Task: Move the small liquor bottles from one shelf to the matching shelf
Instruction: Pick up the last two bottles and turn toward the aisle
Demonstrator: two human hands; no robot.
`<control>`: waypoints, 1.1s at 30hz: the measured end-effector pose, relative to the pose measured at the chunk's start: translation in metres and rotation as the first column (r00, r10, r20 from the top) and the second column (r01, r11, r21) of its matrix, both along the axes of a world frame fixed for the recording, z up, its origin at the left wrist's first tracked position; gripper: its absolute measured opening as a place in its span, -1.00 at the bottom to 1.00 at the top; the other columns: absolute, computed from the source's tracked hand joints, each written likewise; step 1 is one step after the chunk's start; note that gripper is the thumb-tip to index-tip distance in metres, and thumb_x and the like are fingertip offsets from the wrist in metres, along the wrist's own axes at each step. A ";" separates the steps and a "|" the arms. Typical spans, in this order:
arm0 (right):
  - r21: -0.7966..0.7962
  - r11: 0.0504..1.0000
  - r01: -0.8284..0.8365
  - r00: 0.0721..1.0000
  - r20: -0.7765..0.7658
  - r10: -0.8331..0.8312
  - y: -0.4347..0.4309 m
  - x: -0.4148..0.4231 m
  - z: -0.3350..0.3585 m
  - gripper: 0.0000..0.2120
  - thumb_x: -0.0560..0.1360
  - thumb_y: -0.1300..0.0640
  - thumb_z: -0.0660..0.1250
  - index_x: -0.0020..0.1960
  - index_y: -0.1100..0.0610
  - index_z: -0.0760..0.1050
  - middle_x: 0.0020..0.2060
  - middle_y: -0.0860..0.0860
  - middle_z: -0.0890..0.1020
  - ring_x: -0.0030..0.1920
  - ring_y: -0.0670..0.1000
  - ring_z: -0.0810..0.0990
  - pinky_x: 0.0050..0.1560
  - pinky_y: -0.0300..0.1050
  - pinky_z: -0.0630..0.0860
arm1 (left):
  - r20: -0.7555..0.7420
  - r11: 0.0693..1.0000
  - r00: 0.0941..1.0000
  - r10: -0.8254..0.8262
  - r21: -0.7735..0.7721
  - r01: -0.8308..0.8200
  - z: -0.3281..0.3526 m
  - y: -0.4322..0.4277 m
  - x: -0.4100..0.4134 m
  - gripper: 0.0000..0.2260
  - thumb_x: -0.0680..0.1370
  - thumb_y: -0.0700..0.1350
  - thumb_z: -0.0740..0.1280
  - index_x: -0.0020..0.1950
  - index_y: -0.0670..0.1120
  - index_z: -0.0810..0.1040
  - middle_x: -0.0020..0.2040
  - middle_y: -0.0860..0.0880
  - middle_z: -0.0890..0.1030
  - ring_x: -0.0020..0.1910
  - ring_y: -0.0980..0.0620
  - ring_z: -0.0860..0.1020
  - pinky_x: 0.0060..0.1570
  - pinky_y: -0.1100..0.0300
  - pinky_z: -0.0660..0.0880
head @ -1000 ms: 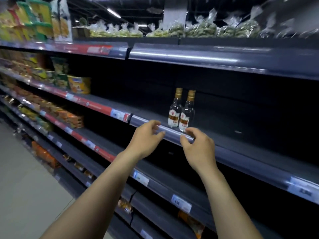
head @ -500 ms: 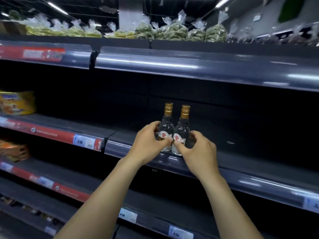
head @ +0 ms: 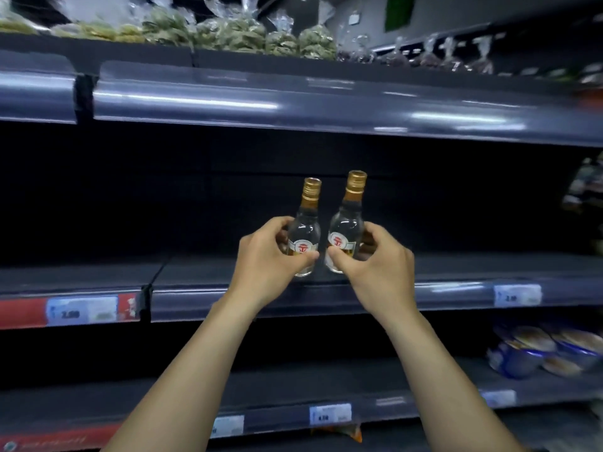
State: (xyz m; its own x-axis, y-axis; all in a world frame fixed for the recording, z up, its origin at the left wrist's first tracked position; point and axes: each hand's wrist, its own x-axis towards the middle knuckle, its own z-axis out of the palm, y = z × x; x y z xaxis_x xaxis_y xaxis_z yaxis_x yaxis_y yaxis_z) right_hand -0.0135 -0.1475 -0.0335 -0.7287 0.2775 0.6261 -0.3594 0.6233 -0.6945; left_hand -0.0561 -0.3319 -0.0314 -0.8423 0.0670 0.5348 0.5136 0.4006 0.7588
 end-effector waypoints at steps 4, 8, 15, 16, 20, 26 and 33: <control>-0.054 0.992 0.112 0.993 -0.038 -0.115 0.037 0.033 0.004 -0.63 0.33 -0.06 0.63 0.06 -0.21 0.58 -0.14 -0.25 0.72 -0.12 -0.23 0.69 -0.09 -0.28 0.61 | -0.069 0.990 0.989 -0.133 0.034 0.135 0.011 0.038 0.015 -0.60 0.34 0.09 0.62 0.06 0.33 0.54 -0.08 0.39 0.63 -0.17 0.32 0.63 -0.23 0.52 0.47; -0.090 0.968 0.233 0.971 -0.028 -0.236 0.091 0.081 -0.007 -0.66 0.34 -0.03 0.62 -0.04 -0.34 0.54 -0.13 -0.35 0.70 -0.13 -0.26 0.69 -0.12 -0.34 0.59 | -0.065 0.957 0.955 -0.288 0.015 0.290 0.003 0.106 0.040 -0.52 0.29 0.10 0.65 0.13 0.32 0.57 -0.13 0.43 0.63 -0.19 0.27 0.64 -0.21 0.49 0.51; -0.094 0.821 0.563 0.826 0.103 -0.555 0.225 0.207 -0.062 -0.65 0.33 0.04 0.63 -0.13 -0.30 0.52 -0.23 -0.36 0.68 -0.25 -0.26 0.66 -0.20 -0.38 0.53 | 0.131 0.800 0.792 -0.596 0.009 0.600 -0.053 0.276 0.118 -0.62 0.25 0.00 0.63 -0.08 0.38 0.63 -0.19 0.30 0.72 -0.23 0.31 0.68 -0.20 0.34 0.61; -0.089 0.786 0.612 0.790 0.122 -0.601 0.248 0.232 -0.071 -0.66 0.32 0.05 0.62 -0.14 -0.26 0.52 -0.27 -0.35 0.67 -0.30 -0.25 0.64 -0.22 -0.37 0.52 | 0.177 0.777 0.763 -0.622 0.020 0.629 -0.062 0.306 0.134 -0.64 0.24 -0.03 0.62 -0.06 0.30 0.67 -0.20 0.24 0.73 -0.22 0.25 0.70 -0.16 0.25 0.65; -0.036 0.647 0.762 0.634 0.242 -0.734 0.335 0.335 -0.106 -0.80 0.35 0.04 0.56 -0.08 -0.06 0.59 -0.30 -0.16 0.68 -0.29 -0.14 0.63 -0.22 -0.13 0.57 | 0.277 0.697 0.668 -0.691 0.010 0.717 -0.098 0.423 0.213 -0.75 0.27 -0.11 0.64 -0.14 0.09 0.67 -0.27 0.15 0.73 -0.31 0.23 0.63 -0.21 0.24 0.61; 0.007 0.486 0.874 0.450 0.367 -0.814 0.444 0.486 -0.146 -0.81 0.40 0.05 0.54 -0.05 -0.08 0.59 -0.25 -0.15 0.69 -0.24 -0.13 0.65 -0.18 0.01 0.64 | 0.380 0.587 0.536 -0.754 0.024 0.809 -0.143 0.568 0.346 -0.66 0.28 -0.08 0.65 0.00 -0.05 0.70 -0.20 0.08 0.74 -0.21 0.19 0.70 -0.14 0.23 0.63; -0.009 0.328 0.945 0.298 0.441 -0.847 0.527 0.597 -0.178 -0.85 0.43 0.12 0.50 -0.06 -0.06 0.58 -0.26 -0.12 0.67 -0.24 -0.11 0.64 -0.19 -0.03 0.65 | 0.433 0.446 0.404 -0.806 -0.006 0.895 -0.173 0.681 0.444 -0.83 0.27 0.03 0.60 -0.27 0.20 0.64 -0.32 0.29 0.68 -0.36 0.32 0.63 -0.39 0.46 0.48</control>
State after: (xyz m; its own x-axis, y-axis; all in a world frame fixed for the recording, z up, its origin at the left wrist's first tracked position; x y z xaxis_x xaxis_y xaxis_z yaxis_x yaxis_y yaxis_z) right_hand 0.5833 0.3795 -0.2119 -0.0412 0.9702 0.2386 0.5767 0.2181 -0.7873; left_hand 0.3878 0.3487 -0.2045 -0.3816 0.9169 0.1169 0.4231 0.0608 0.9040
